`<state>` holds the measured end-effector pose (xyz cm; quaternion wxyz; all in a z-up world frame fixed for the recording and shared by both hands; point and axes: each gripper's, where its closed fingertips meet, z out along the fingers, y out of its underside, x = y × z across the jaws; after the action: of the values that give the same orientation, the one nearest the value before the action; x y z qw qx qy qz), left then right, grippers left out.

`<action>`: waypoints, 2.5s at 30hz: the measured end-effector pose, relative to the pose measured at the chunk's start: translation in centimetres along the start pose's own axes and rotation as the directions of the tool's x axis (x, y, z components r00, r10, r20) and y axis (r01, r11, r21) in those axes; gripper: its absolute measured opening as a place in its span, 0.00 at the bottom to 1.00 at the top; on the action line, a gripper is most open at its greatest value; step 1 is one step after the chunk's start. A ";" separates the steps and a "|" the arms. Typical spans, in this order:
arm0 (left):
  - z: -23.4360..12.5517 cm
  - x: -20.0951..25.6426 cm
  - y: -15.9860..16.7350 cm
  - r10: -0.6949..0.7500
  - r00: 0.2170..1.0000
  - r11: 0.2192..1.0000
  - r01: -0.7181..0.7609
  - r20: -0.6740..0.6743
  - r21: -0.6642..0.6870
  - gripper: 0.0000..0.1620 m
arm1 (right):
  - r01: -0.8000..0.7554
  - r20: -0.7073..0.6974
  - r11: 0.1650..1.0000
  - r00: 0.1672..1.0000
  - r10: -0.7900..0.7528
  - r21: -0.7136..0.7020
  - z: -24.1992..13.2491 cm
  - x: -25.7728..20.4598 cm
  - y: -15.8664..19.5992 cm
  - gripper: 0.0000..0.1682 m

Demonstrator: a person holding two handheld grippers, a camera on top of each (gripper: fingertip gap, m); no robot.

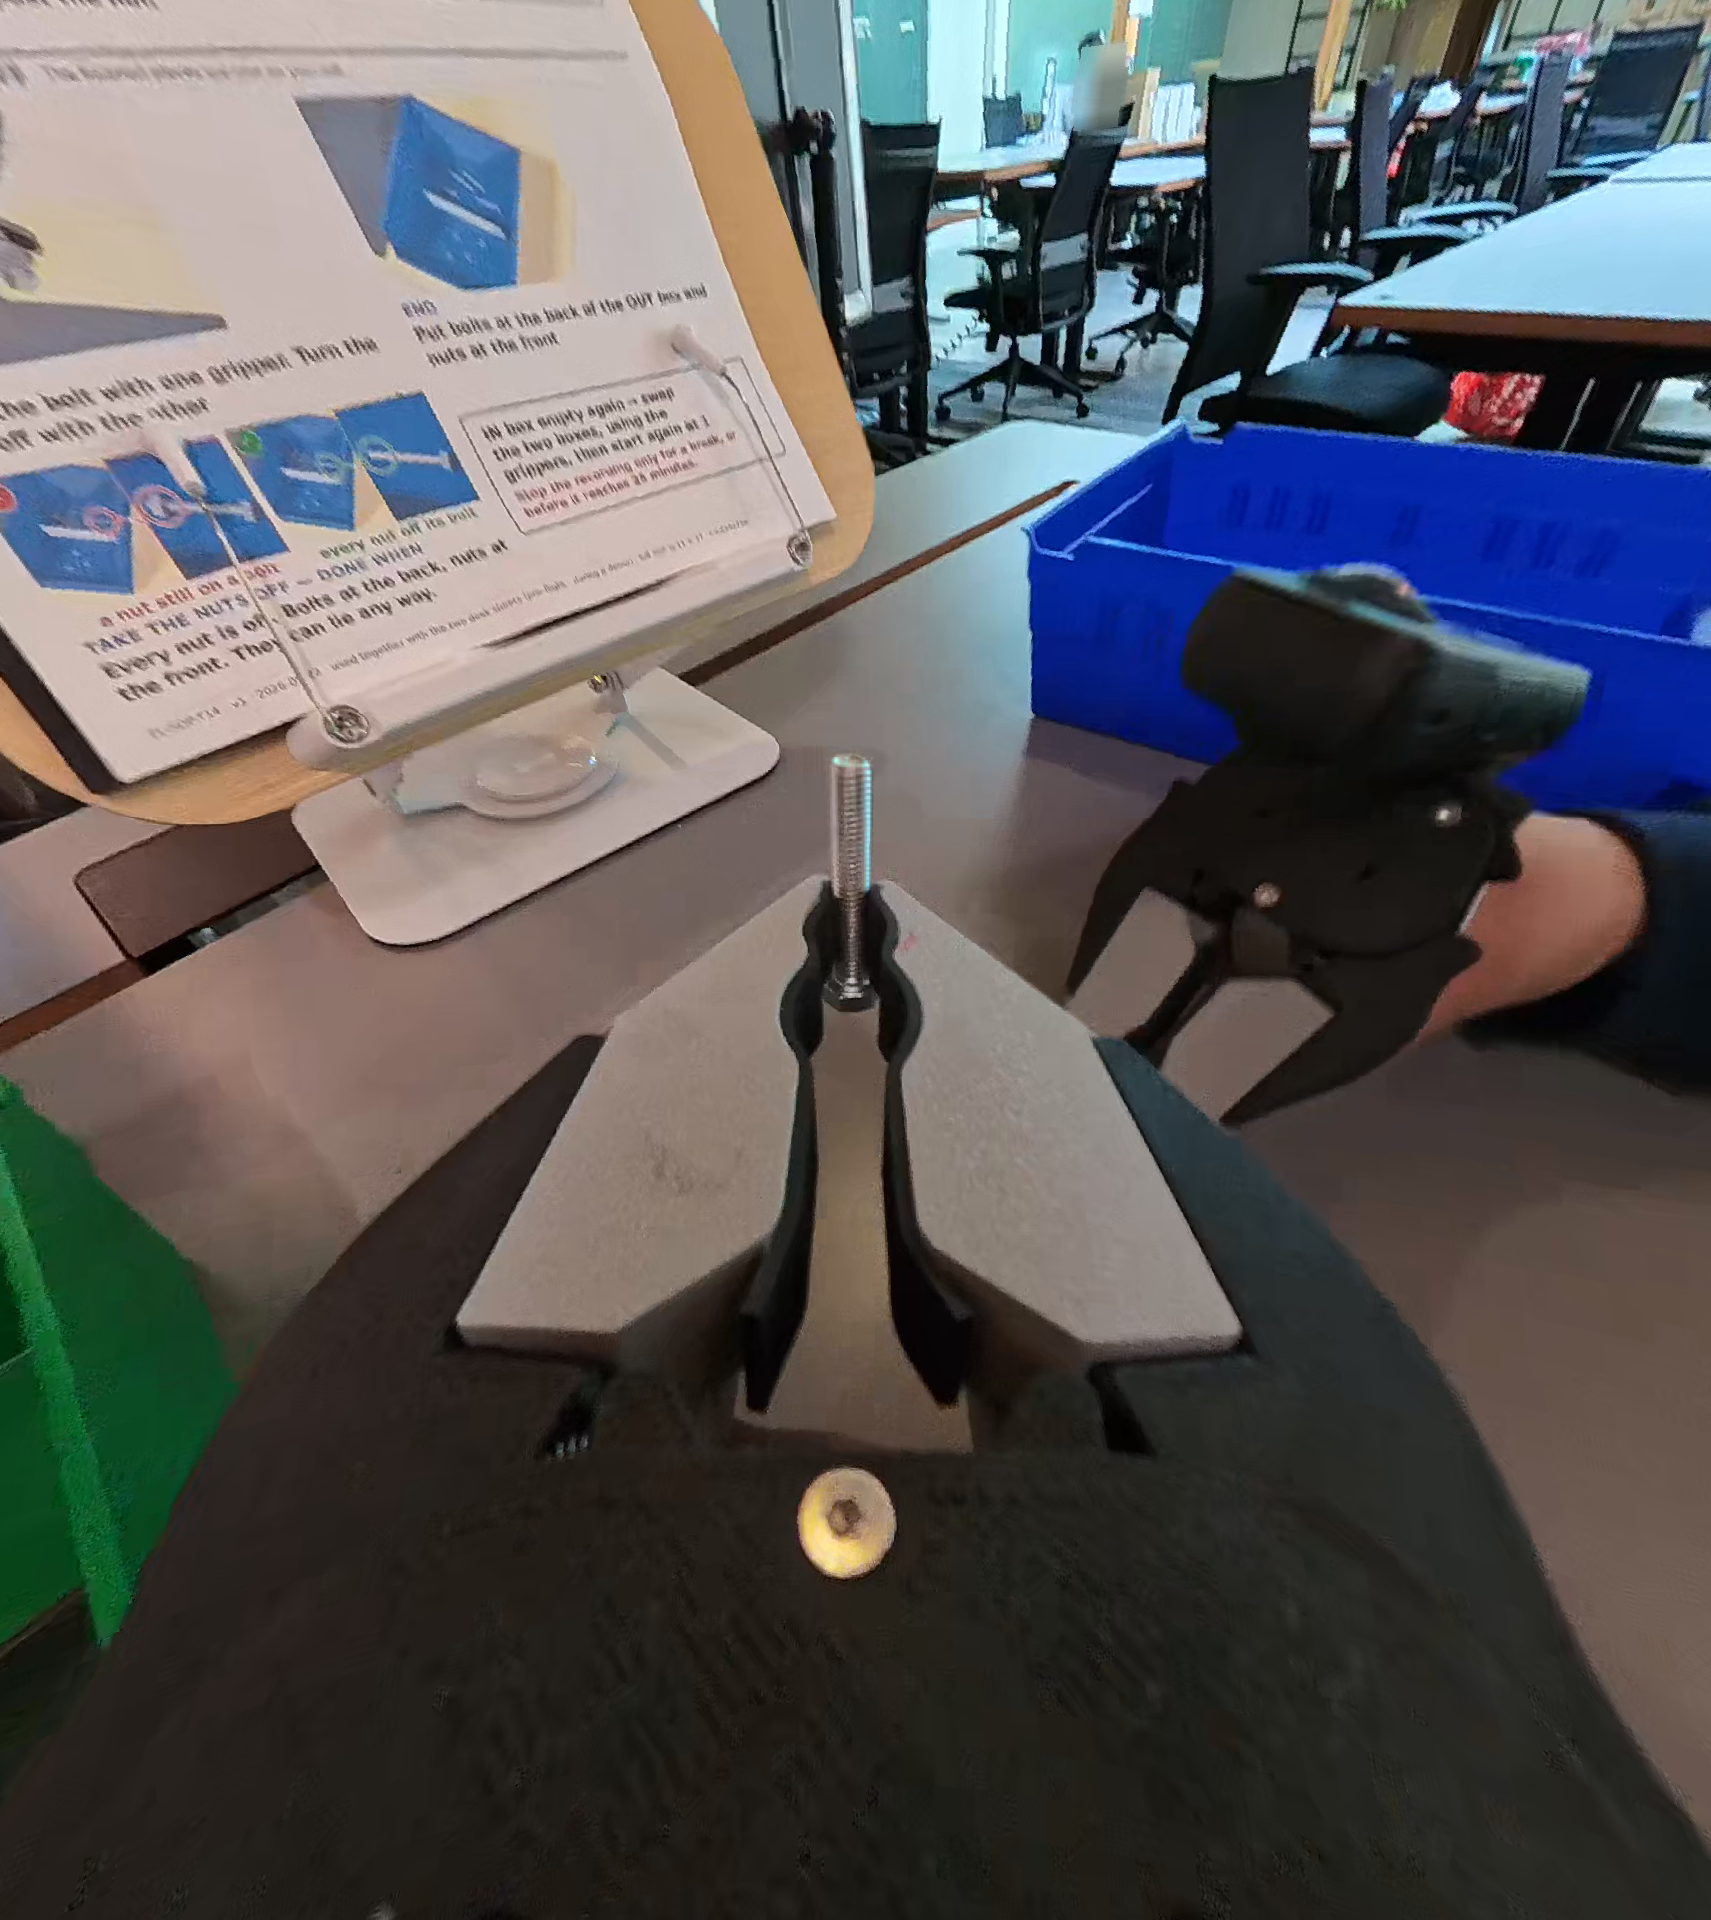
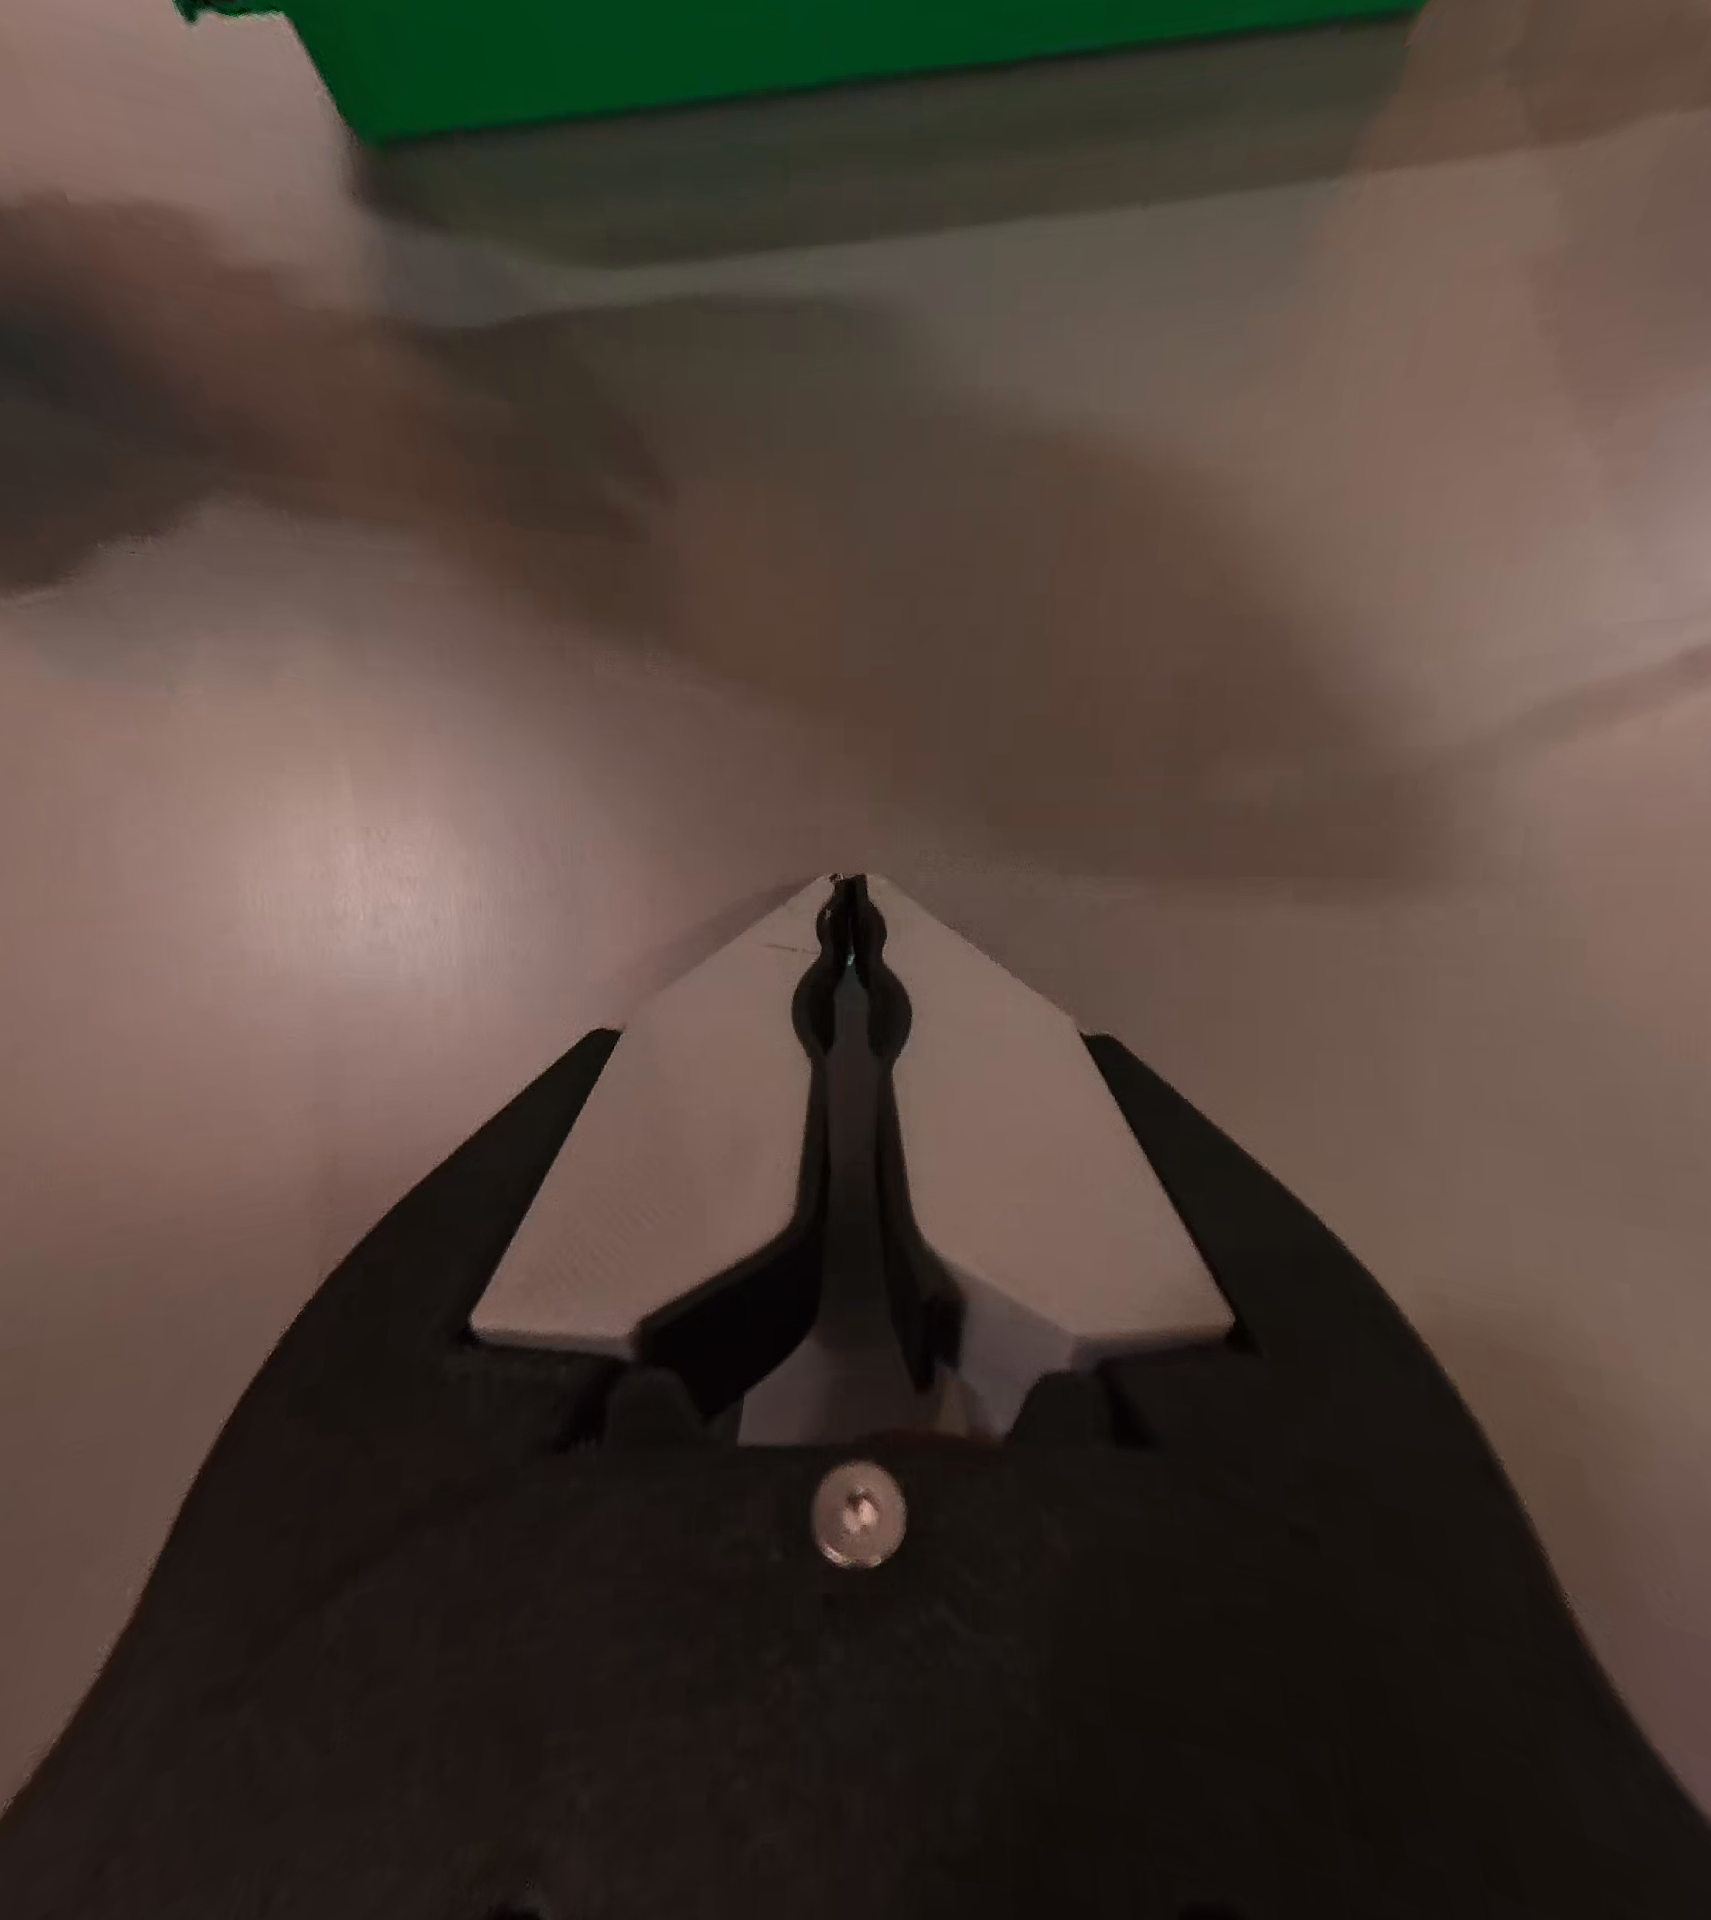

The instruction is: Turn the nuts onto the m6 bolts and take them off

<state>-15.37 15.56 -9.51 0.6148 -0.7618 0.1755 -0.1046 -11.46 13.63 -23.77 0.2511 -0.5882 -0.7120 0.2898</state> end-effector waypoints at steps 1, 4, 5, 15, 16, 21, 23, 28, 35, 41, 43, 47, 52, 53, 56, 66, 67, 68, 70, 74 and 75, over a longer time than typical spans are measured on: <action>0.3 0.2 0.5 -0.006 1.000 1.000 0.006 -0.019 -0.021 0.02 | -0.017 0.014 1.000 1.000 0.017 -0.002 -0.7 0.0 0.7 0.00; 1.3 1.7 2.4 -0.021 0.994 0.994 0.010 -0.106 -0.108 0.02 | -0.080 -0.014 0.996 0.997 0.080 0.035 -2.6 1.2 1.2 0.00; 1.6 2.5 3.2 -0.024 0.990 0.990 0.004 -0.142 -0.141 0.02 | -0.104 -0.013 0.991 0.994 0.106 0.087 -3.4 1.5 0.5 0.00; 4.0 8.2 6.3 -0.097 0.939 0.967 0.011 -0.330 -0.253 0.02 | -0.242 0.163 0.837 0.969 0.185 0.491 -9.7 0.5 -6.9 0.10; 4.1 8.6 6.1 -0.122 0.932 0.969 0.038 -0.341 -0.244 0.02 | -0.240 0.158 0.846 0.970 0.187 0.476 -9.4 0.5 -6.7 0.09; 4.0 9.6 5.2 -0.267 0.872 0.955 0.185 -0.411 -0.230 0.02 | -0.223 0.144 0.864 0.974 0.176 0.452 -9.2 0.2 -6.5 0.01; 3.9 9.6 5.0 -0.288 0.860 0.952 0.208 -0.421 -0.226 0.02 | -0.238 0.148 0.858 0.970 0.191 0.455 -9.3 0.3 -6.5 0.01; 4.0 9.4 4.8 -0.250 0.882 0.963 0.183 -0.400 -0.199 0.02 | -0.281 0.179 0.844 0.959 0.222 0.458 -9.5 0.5 -6.4 0.01; 3.9 8.8 4.4 -0.260 0.887 0.962 0.203 -0.381 -0.182 0.02 | -0.323 0.209 0.771 0.946 0.247 0.549 -11.9 1.4 -7.3 0.05; 3.9 8.7 3.9 -0.250 0.892 0.966 0.204 -0.377 -0.159 0.02 | -0.307 0.201 0.799 0.951 0.236 0.517 -11.2 1.1 -6.8 0.07; 3.8 8.9 3.9 -0.244 0.891 0.968 0.198 -0.382 -0.155 0.02 | -0.308 0.210 0.807 0.950 0.232 0.504 -10.7 0.8 -6.7 0.07; 4.0 9.0 4.4 -0.224 0.902 0.970 0.169 -0.369 -0.177 0.02 | -0.286 0.193 0.830 0.956 0.218 0.478 -10.1 0.5 -6.5 0.02; 4.0 8.5 4.5 -0.174 0.921 0.979 0.122 -0.349 -0.166 0.04 | -0.253 0.141 0.859 0.967 0.211 0.446 -10.0 0.8 -5.9 0.01; 3.9 8.4 4.5 -0.180 0.919 0.978 0.127 -0.351 -0.166 0.04 | -0.256 0.145 0.856 0.966 0.213 0.450 -10.1 0.8 -6.0 0.01; 3.8 8.3 4.4 -0.187 0.916 0.977 0.136 -0.355 -0.164 0.04 | -0.263 0.146 0.848 0.965 0.220 0.461 -10.4 1.0 -6.0 0.01; 4.0 9.0 4.7 -0.127 0.923 0.984 0.072 -0.364 -0.160 0.02 | -0.265 0.180 0.847 0.962 0.204 0.461 -10.2 0.2 -6.3 0.01; 3.9 9.0 4.7 -0.125 0.922 0.985 0.071 -0.367 -0.158 0.02 | -0.268 0.186 0.846 0.961 0.203 0.461 -10.2 0.2 -6.3 0.01; 3.9 9.0 4.6 -0.126 0.922 0.985 0.072 -0.368 -0.157 0.02 | -0.272 0.190 0.844 0.960 0.205 0.462 -10.2 0.2 -6.4 0.01; 4.0 8.9 4.6 -0.124 0.922 0.986 0.072 -0.366 -0.153 0.02 | -0.278 0.196 0.840 0.958 0.209 0.465 -10.2 0.1 -6.4 0.01; 3.9 8.5 4.2 -0.095 0.929 0.992 0.058 -0.356 -0.114 0.02 | -0.266 0.178 0.841 0.963 0.204 0.471 -10.5 0.5 -6.3 0.04; 3.9 8.2 4.0 -0.089 0.932 0.993 0.058 -0.350 -0.099 0.02 | -0.254 0.156 0.844 0.967 0.204 0.472 -10.6 0.8 -6.2 0.06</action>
<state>-6.99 15.08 -14.75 0.5349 -0.7626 0.2592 -0.2552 -8.44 14.79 -11.88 0.3192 -0.5712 -0.5520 0.5168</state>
